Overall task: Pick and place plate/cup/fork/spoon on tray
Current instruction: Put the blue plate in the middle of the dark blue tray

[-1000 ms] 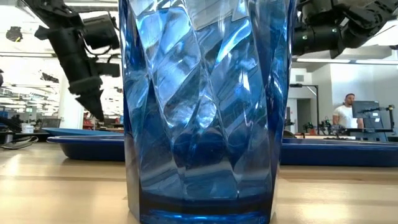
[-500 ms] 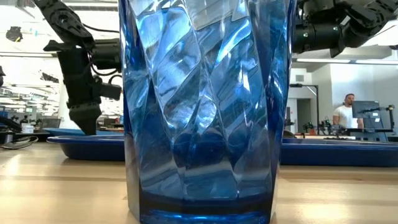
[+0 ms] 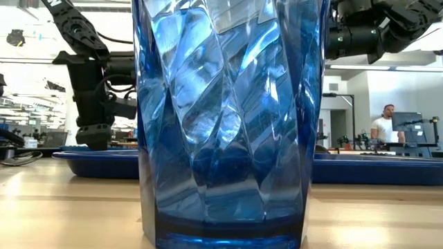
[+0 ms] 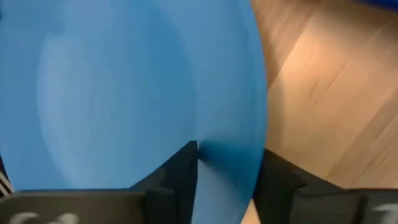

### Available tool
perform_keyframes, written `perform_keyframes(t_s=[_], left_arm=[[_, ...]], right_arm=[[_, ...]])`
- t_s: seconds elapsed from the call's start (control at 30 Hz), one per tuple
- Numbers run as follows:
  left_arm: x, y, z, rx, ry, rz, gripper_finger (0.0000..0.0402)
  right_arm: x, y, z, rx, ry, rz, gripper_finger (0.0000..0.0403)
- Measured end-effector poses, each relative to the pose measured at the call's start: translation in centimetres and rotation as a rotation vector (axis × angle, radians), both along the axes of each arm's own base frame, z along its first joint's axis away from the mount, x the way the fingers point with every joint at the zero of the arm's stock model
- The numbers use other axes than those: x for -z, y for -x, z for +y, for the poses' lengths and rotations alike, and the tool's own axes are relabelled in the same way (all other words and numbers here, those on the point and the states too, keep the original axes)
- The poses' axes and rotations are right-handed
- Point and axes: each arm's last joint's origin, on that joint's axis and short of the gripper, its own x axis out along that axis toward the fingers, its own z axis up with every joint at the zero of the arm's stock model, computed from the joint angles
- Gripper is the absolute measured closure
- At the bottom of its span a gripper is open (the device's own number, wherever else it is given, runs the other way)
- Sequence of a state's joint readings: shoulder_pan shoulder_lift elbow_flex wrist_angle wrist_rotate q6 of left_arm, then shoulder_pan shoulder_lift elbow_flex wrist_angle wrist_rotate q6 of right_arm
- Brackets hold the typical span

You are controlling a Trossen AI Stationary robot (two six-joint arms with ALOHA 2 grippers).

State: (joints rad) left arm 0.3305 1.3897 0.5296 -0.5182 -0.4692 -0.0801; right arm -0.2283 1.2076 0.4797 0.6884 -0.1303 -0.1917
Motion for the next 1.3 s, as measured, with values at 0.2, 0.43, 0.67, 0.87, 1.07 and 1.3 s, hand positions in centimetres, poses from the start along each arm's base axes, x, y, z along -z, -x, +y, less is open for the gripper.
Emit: perform_keyframes(t_s=[0.2,0.43,0.67,0.87,1.07,1.3], left_arm=[[0.0,0.3,0.0,0.039,-0.031,0.060,0.0388],[-2.6,0.2,-0.1,0.009,-0.071,0.014,0.0395],[-8.6,-0.1,-0.5,-0.015,-0.172,-0.161,0.0401],[-11.8,-0.9,-2.7,0.091,-0.165,-0.311,0.0400],[-13.2,-3.0,-5.9,0.245,-0.163,-0.367,0.0400],[-14.1,-6.1,-9.8,0.392,-0.184,-0.400,0.0401]], right_arm=[[0.0,0.0,0.0,0.000,-0.004,-0.001,0.0393],[0.0,0.0,0.0,0.000,-0.007,-0.001,0.0394],[0.0,0.0,0.0,0.000,-0.008,0.003,0.0393],[0.1,0.0,0.0,0.000,-0.011,0.013,0.0393],[0.2,0.6,-0.1,0.066,-0.020,0.074,0.0394],[-0.7,3.0,0.2,0.167,-0.041,0.157,0.0395]])
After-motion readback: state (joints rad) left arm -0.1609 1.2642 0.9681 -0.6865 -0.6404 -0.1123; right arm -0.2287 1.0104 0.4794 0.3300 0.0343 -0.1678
